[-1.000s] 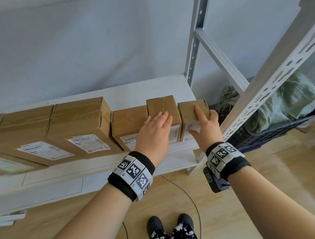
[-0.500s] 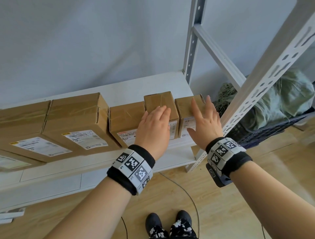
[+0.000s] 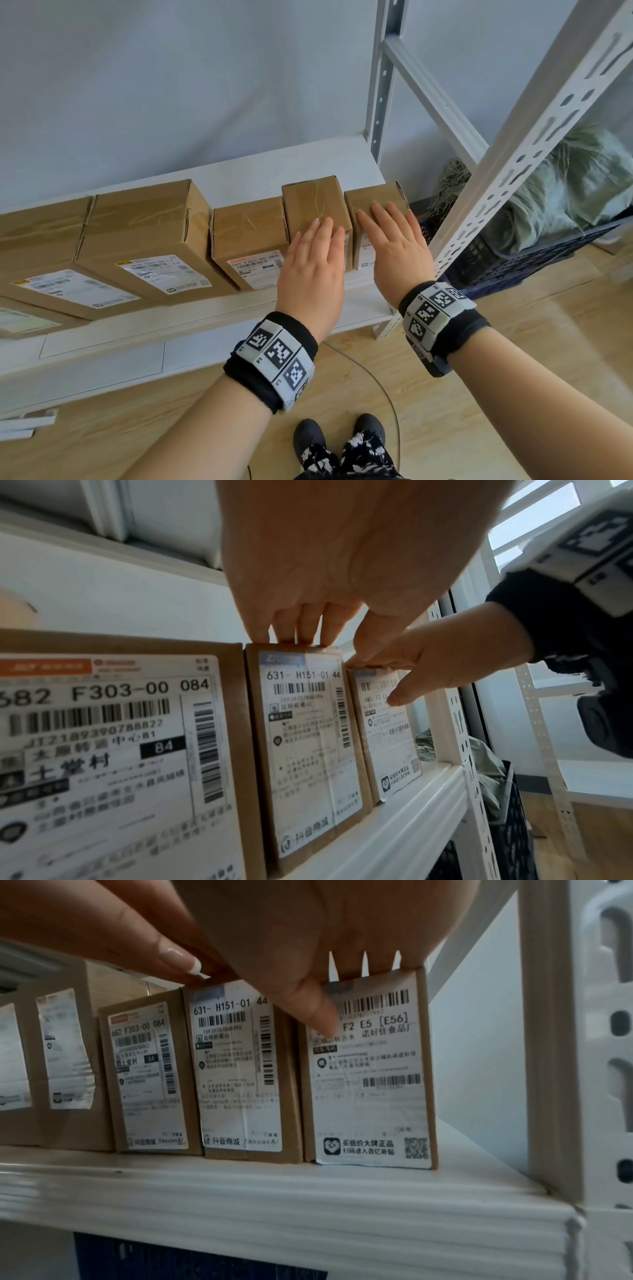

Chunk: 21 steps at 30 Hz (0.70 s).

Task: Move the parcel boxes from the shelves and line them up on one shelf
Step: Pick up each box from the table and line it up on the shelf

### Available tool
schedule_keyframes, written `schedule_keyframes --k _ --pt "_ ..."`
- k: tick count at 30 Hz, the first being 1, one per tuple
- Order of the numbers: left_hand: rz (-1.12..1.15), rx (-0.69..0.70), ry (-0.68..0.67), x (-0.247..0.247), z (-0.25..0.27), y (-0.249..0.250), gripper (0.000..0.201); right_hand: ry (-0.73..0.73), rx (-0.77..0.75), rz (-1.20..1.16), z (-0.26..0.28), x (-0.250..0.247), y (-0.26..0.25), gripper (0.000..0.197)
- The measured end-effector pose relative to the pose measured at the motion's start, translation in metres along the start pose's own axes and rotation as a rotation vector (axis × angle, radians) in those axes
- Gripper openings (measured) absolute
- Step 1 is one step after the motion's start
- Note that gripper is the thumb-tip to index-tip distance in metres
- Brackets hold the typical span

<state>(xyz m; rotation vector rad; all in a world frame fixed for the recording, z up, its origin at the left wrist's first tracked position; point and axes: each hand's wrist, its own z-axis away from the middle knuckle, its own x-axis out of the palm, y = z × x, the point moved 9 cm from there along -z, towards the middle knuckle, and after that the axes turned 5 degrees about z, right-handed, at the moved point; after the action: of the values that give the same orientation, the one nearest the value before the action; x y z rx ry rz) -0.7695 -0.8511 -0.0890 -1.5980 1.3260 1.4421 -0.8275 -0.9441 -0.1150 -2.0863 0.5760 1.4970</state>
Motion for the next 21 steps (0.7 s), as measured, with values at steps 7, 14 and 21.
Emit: schedule_keyframes --k 7,14,21 --pt "0.048 -0.032 -0.059 -0.004 -0.004 -0.003 0.048 0.010 0.046 -0.054 -0.008 -0.008 0.001 0.060" --pt "0.126 -0.111 0.021 -0.037 -0.004 -0.035 0.045 0.128 -0.092 -0.196 -0.013 -0.031 -0.043 0.058" --pt "0.046 -0.247 -0.009 -0.026 0.025 -0.082 0.049 0.050 -0.253 -0.144 -0.009 -0.010 -0.095 0.060"
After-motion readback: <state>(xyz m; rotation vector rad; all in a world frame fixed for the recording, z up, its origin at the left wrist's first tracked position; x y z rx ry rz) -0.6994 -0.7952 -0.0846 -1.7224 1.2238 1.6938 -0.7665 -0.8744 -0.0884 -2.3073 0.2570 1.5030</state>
